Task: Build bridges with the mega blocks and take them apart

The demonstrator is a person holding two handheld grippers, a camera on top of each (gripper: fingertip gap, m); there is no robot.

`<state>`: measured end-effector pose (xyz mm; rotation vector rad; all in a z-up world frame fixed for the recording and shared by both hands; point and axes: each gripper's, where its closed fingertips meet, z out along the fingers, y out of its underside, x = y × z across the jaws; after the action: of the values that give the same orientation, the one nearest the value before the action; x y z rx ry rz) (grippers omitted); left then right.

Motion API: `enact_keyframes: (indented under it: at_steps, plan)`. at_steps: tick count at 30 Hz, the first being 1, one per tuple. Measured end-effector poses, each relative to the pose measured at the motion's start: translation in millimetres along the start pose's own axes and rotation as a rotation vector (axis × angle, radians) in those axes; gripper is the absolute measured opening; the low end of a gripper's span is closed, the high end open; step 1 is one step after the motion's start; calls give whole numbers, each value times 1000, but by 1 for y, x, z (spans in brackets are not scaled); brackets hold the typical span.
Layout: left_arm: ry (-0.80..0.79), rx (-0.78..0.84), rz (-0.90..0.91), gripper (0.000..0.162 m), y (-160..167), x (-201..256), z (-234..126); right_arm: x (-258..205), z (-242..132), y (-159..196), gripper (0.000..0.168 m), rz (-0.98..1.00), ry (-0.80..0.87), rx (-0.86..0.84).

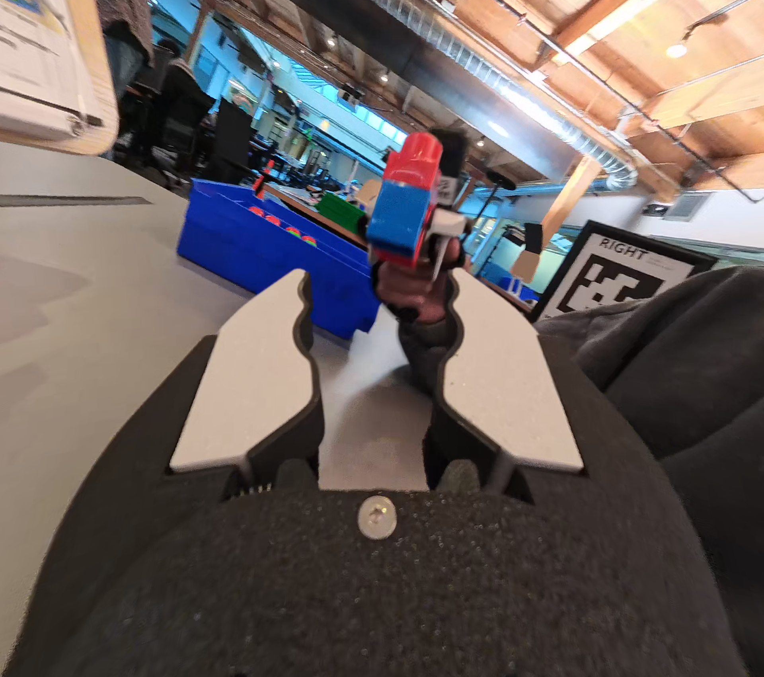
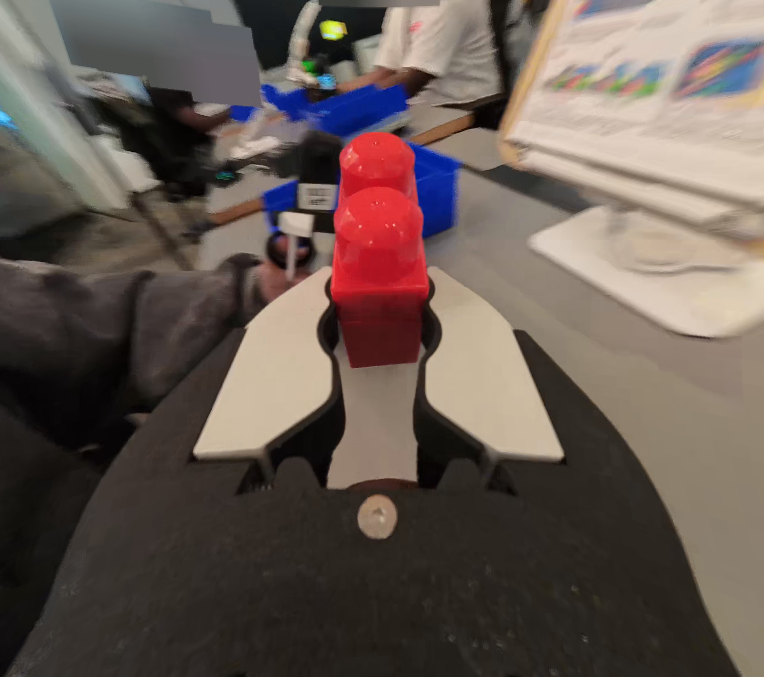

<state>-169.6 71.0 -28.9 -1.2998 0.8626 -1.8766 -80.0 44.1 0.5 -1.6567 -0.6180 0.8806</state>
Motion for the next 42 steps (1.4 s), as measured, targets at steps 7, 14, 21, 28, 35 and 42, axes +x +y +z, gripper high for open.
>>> enact_keyframes:
  at_steps: [7,14,21,28,35,42]
  plan:
    - [2,-19,-68,60,6,1,8,131,-200,0,37,-35,1032,-38]
    - [6,-89,-38,59,20,5,17,204,-207,102,38,126,1211,-413]
    - [12,-116,-30,58,26,10,19,225,-210,124,38,194,1296,-611]
    - [5,-134,1,57,28,13,18,237,-225,136,38,204,1356,-711]
    - [12,-140,-3,57,29,15,19,224,-225,139,42,275,1253,-695]
    - [-31,-174,37,58,34,10,20,168,-231,55,48,104,1214,-432]
